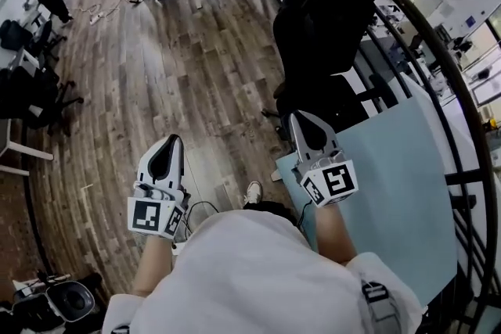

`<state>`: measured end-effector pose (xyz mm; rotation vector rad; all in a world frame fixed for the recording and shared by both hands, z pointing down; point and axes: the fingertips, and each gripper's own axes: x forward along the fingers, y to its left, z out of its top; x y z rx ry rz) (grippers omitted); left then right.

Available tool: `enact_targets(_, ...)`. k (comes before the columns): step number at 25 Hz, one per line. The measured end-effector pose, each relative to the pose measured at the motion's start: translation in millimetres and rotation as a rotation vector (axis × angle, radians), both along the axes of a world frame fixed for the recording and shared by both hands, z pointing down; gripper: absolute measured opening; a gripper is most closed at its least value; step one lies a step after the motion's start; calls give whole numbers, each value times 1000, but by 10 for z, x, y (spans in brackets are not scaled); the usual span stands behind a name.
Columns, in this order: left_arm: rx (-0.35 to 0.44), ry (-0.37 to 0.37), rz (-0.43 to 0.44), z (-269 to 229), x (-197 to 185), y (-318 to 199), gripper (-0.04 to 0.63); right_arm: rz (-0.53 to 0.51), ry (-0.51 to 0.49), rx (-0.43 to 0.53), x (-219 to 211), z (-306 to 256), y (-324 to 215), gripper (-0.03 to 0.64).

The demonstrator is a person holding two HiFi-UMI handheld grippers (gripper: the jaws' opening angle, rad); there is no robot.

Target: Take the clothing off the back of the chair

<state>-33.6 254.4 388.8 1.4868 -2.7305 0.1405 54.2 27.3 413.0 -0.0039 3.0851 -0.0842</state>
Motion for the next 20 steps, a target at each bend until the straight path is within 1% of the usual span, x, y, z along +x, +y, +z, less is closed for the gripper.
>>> enact_targets(2, -6, 12, 33, 11, -174, -307, 34, 25, 1, -4, -91, 1, -255, 20)
enact_targets(5, -5, 5, 80, -35, -354, -711, 32, 66, 22, -3, -158, 55, -600, 20)
enact_targets(9, -16, -7, 126, -29, -563, -1041, 34, 104, 61, -25, -234, 152, -798, 20)
enact_targets(11, -18, 15, 151, 46, -684, -1185, 34, 123, 78, -30, -272, 181, -880, 20)
enact_targets(13, -16, 47, 186, 114, -819, -1365, 34, 167, 78, -13, -278, 113, -1007, 20)
enact_targets(16, -3, 64, 235, 155, -1040, -1687, 34, 313, 58, 62, -151, -67, -1331, 20)
enact_targets(18, 3, 59, 284, 162, -1160, -1926, 34, 435, 60, 82, -10, -117, -1597, 20)
enact_targets(20, 4, 55, 355, 169, -1254, -2157, 34, 558, 71, 87, 142, -157, -1802, 20)
